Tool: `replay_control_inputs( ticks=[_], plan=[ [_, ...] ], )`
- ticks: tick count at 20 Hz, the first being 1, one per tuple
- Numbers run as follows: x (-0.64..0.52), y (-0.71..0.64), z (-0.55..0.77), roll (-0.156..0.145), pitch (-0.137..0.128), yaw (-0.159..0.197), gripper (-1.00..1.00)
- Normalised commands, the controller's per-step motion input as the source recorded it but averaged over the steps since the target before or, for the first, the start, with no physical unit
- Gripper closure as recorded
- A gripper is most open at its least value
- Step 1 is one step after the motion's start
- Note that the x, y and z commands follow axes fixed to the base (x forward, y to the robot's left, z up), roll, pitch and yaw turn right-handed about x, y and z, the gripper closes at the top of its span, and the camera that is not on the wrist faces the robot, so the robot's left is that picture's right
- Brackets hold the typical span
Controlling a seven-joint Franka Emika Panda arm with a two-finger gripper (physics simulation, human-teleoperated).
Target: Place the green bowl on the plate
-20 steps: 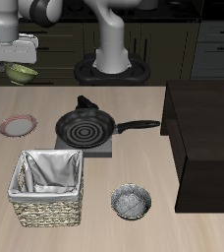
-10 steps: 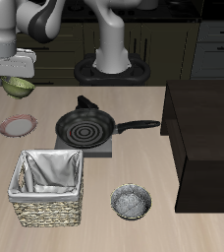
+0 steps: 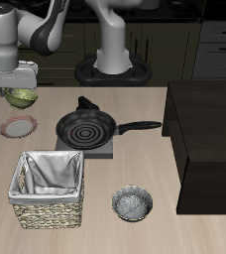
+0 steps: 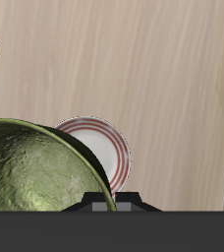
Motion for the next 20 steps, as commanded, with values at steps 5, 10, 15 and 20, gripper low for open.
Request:
replay_control_inputs(
  ticks=[5,10,15,20],
  plan=[
    [-0.08,-0.03,-0.24,-0.021,0.034,0.002,1.00],
    [-0.05,-0.07,-0.21,-0.033,0.025,0.026,1.00],
    [0.04,-0.07,-0.18,-0.021,0.024,0.009,1.00],
    [0.03,0.01,-0.20,-0.004,0.032,0.001,1.00]
  ],
)
